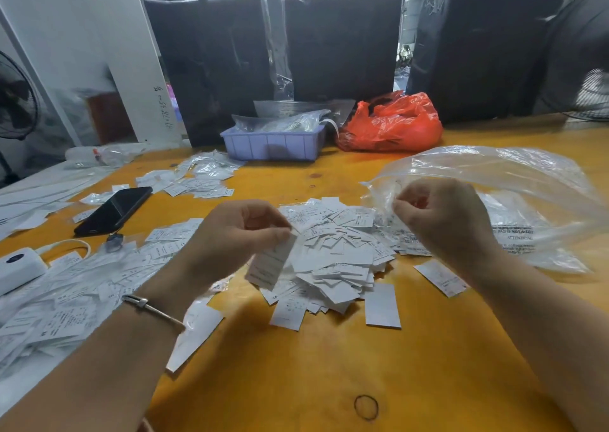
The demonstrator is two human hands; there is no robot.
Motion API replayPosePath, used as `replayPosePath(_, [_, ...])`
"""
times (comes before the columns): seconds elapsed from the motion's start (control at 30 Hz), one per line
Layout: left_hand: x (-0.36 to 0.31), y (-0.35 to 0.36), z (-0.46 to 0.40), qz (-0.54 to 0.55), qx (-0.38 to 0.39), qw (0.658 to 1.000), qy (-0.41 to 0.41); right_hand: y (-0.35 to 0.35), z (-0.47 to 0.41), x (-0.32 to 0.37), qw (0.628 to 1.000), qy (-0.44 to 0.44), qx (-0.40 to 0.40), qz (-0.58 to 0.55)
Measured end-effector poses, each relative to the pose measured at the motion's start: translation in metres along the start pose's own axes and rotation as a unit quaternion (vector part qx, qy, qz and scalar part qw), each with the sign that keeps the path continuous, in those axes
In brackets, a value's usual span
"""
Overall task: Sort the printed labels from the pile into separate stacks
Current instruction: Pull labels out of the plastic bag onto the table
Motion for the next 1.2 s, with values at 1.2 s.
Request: replayPosePath(1.2, [0.032,-0.027,-0.007,-0.310,-0.132,0.939,-0.071,0.003,-0.017,-0.058,0.983,0.087,-0.108,0.123])
Point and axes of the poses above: each hand's wrist, its own z-axis away from the middle knuckle, its own y-axis out of the palm, x = y × z, the point moved 4 cm from there along -z, towards the middle knuckle, and after that the axes turned 10 degrees about z, right-handed, at the moved point
